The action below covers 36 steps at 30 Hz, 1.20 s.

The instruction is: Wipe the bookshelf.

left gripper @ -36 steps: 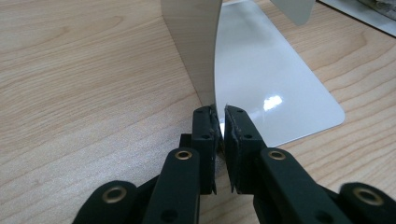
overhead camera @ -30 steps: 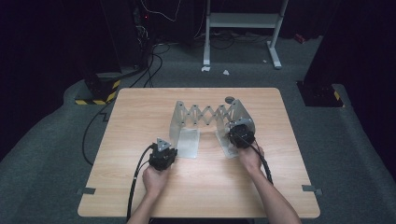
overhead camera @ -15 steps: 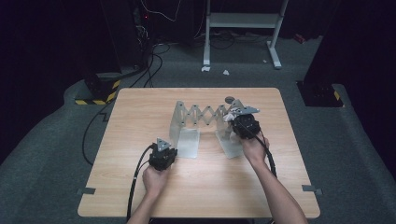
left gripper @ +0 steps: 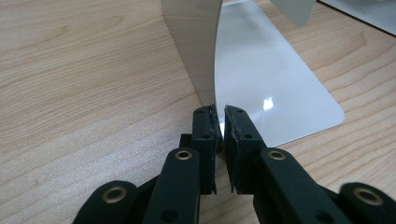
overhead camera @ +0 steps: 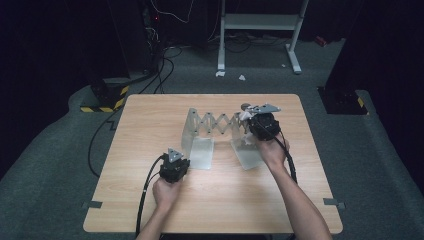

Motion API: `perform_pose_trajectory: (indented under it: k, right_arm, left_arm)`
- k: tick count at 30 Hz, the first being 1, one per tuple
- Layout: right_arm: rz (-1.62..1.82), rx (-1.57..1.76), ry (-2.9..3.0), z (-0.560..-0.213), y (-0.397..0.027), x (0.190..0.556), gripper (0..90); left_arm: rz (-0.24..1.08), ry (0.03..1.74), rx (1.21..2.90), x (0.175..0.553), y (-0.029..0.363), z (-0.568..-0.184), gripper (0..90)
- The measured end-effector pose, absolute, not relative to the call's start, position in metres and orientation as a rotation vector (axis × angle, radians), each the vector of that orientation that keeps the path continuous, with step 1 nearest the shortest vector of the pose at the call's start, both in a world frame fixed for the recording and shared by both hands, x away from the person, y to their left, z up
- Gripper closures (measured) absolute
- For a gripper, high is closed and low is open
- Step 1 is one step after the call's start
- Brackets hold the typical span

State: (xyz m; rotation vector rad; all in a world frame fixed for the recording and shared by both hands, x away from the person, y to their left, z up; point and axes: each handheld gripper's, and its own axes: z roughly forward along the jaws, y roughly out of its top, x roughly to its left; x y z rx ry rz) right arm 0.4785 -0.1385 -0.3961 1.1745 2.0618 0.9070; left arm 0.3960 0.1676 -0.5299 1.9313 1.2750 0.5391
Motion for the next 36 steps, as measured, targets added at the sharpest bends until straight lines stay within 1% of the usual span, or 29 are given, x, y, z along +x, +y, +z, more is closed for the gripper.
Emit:
perform_pose_trajectory:
  k: [12, 30, 33, 36]
  right_arm:
    - [0.863, 1.192, 2.116, -0.428, -0.139, 0.48, 79.7]
    - [0.783, 1.316, 2.223, -0.494, -0.143, 0.481, 79.9]
    - [0.765, 1.321, 2.231, -0.5, -0.143, 0.483, 79.9]
    - [0.766, 1.333, 2.225, -0.498, -0.142, 0.485, 80.1]
  left_arm:
    - [0.535, 1.276, 1.928, 0.396, 0.168, -0.53, 82.4]
    - [0.531, 1.277, 1.926, 0.396, 0.168, -0.53, 82.3]
    - [0.529, 1.277, 1.926, 0.396, 0.168, -0.53, 82.3]
    - [0.527, 1.277, 1.926, 0.396, 0.168, -0.53, 82.4]
